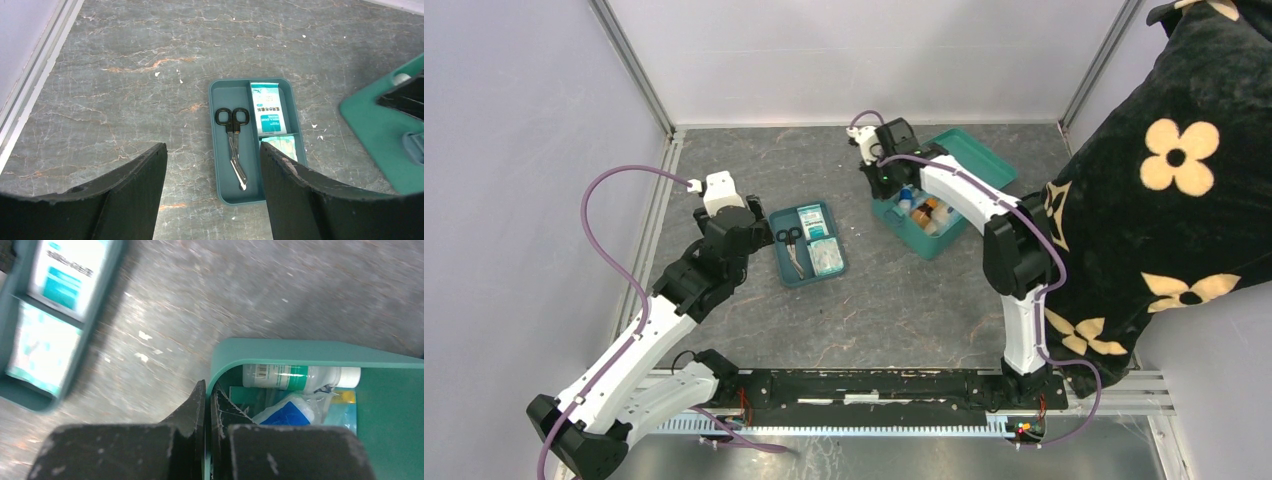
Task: Organize the medicine kit
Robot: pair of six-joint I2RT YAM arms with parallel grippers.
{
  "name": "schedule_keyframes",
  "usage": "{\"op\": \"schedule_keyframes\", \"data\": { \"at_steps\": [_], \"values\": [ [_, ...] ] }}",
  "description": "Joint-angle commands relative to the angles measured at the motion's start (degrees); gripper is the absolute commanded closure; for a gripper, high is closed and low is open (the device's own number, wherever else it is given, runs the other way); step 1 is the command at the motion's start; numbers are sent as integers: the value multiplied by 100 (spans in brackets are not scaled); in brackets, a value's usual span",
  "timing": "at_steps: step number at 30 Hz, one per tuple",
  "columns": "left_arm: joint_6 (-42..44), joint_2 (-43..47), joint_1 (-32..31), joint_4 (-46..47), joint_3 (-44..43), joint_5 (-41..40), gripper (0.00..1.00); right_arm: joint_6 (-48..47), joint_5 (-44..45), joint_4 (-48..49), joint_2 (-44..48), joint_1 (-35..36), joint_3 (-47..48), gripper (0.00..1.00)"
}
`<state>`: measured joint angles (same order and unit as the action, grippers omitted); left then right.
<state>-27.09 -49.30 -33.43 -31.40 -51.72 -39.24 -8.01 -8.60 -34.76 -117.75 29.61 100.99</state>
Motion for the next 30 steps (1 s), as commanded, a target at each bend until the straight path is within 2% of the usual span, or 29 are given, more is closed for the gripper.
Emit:
{"op": "schedule_keyframes", "data": {
  "at_steps": [1,9,14,20,24,30],
  "values": [
    [116,15,39,236,-5,22,25,1542,19,473,-210,414,561,100],
    [116,22,47,218,-7,50,25,2437,275,893,-281,982,518,100],
    [112,36,47,205,4,40,25,2461,613,1134,-4,1030,238,75],
    [112,46,47,203,-4,40,25,2222,1208,1195,532,1129,106,66],
    [99,80,56,192,-13,11,25,2253,1490,1401,845,1415,-125,65],
    [25,266,79,165,8,-153,24,2681,1707,2409,1158,2110,-1089,64]
  ]
}}
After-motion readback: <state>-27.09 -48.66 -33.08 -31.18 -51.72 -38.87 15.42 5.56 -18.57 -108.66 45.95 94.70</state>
